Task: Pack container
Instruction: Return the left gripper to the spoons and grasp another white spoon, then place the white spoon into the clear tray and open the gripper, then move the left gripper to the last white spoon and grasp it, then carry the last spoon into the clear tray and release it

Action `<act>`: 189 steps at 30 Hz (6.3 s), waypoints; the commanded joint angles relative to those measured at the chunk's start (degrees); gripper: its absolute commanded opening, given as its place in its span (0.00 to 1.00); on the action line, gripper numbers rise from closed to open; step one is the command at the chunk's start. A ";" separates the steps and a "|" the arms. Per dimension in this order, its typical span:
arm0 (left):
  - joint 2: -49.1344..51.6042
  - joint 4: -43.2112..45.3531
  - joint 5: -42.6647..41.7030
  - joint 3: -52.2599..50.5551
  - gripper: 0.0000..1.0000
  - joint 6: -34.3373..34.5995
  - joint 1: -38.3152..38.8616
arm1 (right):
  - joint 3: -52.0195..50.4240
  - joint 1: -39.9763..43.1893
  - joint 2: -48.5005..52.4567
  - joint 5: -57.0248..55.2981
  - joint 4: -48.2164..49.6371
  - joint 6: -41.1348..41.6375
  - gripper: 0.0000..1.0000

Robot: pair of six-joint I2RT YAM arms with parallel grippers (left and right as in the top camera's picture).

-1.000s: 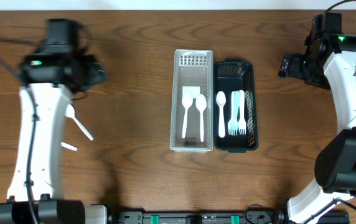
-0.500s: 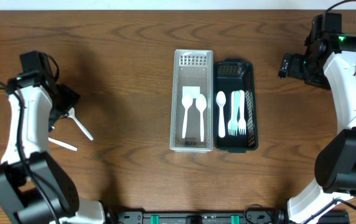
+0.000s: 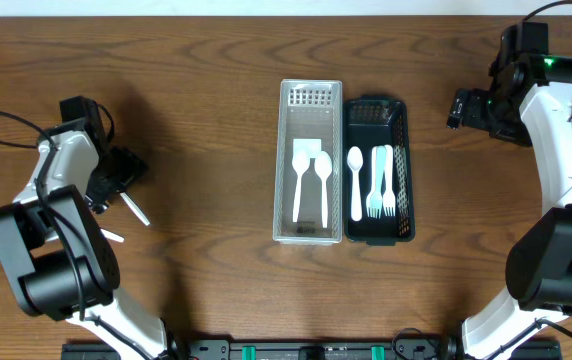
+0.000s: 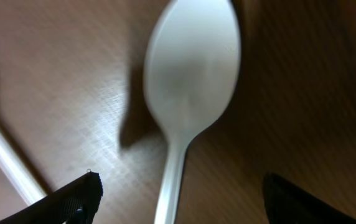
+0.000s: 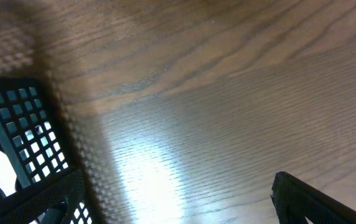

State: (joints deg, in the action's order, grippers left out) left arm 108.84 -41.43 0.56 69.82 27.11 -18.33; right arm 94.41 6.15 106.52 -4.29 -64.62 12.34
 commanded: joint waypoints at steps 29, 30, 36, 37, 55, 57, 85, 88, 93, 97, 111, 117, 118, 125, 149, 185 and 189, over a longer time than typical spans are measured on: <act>6.25 -0.72 -4.66 0.04 0.14 -4.79 -0.31 | -0.09 0.33 -0.02 -0.24 -0.76 -0.85 0.99; 6.25 -0.81 -4.66 0.04 0.13 -4.79 -0.31 | -0.09 0.33 -0.02 -0.24 -0.76 -0.85 0.99; 5.09 -1.40 -4.61 0.04 0.06 -4.83 -0.24 | -0.09 0.33 -0.02 -0.22 -0.72 -0.83 0.99; 4.48 -1.55 -4.61 0.04 0.06 -4.85 -0.24 | -0.09 0.33 -0.02 -0.24 -0.72 -0.85 0.99; -23.37 -12.31 -4.70 4.74 0.06 -10.60 26.67 | -0.09 0.33 -0.02 -0.22 -0.46 -0.85 0.99; -24.72 -12.13 -4.70 5.14 0.06 -10.60 32.48 | -0.09 0.33 -0.02 -0.22 -0.39 -0.87 0.99; -6.45 6.93 -9.14 5.55 0.25 -8.90 51.04 | -0.09 0.31 -0.02 -0.20 -1.01 -0.85 0.99; -8.15 6.45 -9.11 6.27 0.34 -10.14 50.36 | -0.09 0.31 -0.02 -0.20 -0.98 -0.85 0.99; -13.94 -1.99 -4.44 11.82 0.40 -12.31 47.56 | -0.09 0.31 -0.02 -0.20 -1.01 -0.85 0.99; -21.73 -8.02 4.70 13.57 0.44 -10.82 41.59 | -0.09 0.31 -0.02 -0.20 -0.96 -0.87 0.99; -29.86 -20.98 6.08 7.76 0.54 10.95 -3.34 | -0.09 0.31 -0.02 -0.20 -0.98 -0.87 0.99; -24.63 -15.76 2.80 1.11 0.55 10.36 -13.25 | -0.09 0.33 -0.02 -0.20 -0.98 -0.94 0.99; -23.41 -14.75 1.70 0.35 0.54 9.49 -14.19 | -0.09 0.33 -0.02 -0.20 -0.96 -1.27 0.99; -12.98 -10.67 -1.25 -1.75 0.54 6.99 -16.68 | -0.09 0.31 -0.02 -0.20 -0.98 -1.31 0.99; 3.02 -0.87 -4.13 -2.01 0.45 -3.48 -16.70 | -0.09 0.33 0.00 -0.24 -1.42 -2.16 0.99; -23.47 -17.29 -4.68 10.56 0.06 -8.94 17.99 | -0.09 0.33 -0.02 -0.22 0.35 -2.60 0.99; -23.15 -18.95 -4.63 17.31 0.06 -10.62 30.18 | -0.09 0.33 -0.02 -0.20 0.61 -2.62 0.99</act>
State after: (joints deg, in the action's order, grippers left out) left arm 85.41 -59.61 -4.23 83.72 18.81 5.91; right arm 94.41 6.15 106.52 -4.32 -64.18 10.20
